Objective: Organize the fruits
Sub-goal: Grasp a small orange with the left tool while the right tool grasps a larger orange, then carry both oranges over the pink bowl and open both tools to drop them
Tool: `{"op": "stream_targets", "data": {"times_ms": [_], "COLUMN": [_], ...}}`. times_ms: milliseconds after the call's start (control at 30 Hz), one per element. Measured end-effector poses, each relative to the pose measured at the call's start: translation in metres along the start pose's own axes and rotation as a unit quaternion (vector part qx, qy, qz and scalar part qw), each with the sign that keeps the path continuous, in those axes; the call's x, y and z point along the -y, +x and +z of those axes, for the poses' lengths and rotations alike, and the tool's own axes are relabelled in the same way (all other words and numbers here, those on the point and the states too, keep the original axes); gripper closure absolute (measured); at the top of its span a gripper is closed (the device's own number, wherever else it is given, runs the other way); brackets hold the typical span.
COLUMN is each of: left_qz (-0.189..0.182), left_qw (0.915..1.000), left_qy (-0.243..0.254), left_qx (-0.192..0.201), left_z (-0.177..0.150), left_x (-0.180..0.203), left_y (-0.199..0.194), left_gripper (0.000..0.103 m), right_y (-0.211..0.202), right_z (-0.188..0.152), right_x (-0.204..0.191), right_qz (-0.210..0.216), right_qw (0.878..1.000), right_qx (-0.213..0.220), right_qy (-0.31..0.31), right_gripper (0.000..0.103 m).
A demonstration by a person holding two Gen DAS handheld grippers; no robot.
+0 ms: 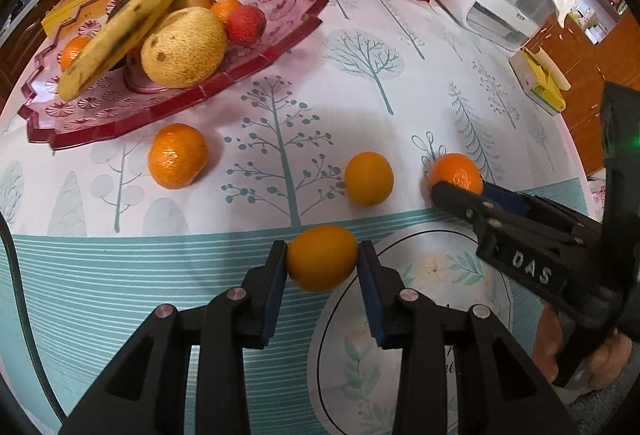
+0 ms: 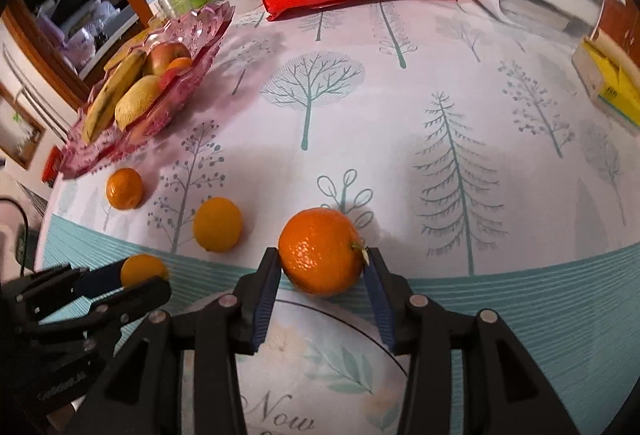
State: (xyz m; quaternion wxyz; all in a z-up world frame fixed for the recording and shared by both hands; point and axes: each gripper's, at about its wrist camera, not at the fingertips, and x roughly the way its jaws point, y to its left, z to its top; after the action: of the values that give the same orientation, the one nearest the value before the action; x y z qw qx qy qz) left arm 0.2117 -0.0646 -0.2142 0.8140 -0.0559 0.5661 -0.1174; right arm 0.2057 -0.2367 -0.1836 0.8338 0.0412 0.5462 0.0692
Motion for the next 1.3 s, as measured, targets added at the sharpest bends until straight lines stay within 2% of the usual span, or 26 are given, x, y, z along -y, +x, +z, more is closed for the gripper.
{"op": "stream_targets", "data": {"times_ms": [300,633,867,1033,1167,1300], "left_qz": [0.004,0.03,0.041,0.066,0.1,0.118], "left_qw": [0.9998,0.9972,0.9917,0.986,0.9794,0.9764], "left_qy": [-0.011,-0.002,0.007,0.009,0.02,0.027], "left_qx": [0.016,0.068,0.121,0.153,0.174,0.179], "left_z": [-0.005,0.014,0.048,0.08,0.107,0.126], "left_x": [-0.012,-0.029,-0.057,-0.083,-0.103,-0.12], "left_y": [-0.033,-0.116,-0.189,-0.227,-0.245,-0.238], "left_gripper": [0.069,0.069,0.069,0.069,0.069,0.069], "right_y": [-0.028,-0.101,-0.155,-0.181,-0.184,-0.166], "right_z": [-0.005,0.007,0.042,0.074,0.106,0.135], "right_x": [-0.017,-0.067,-0.118,-0.147,-0.166,-0.176], "right_qz": [0.019,0.054,0.072,0.082,0.083,0.072], "right_qw": [1.0,0.995,0.986,0.98,0.977,0.98], "right_qx": [0.019,0.075,0.122,0.148,0.158,0.157], "right_qy": [-0.007,-0.044,-0.091,-0.109,-0.113,-0.102], "right_gripper": [0.061,0.061,0.061,0.061,0.061,0.061]}}
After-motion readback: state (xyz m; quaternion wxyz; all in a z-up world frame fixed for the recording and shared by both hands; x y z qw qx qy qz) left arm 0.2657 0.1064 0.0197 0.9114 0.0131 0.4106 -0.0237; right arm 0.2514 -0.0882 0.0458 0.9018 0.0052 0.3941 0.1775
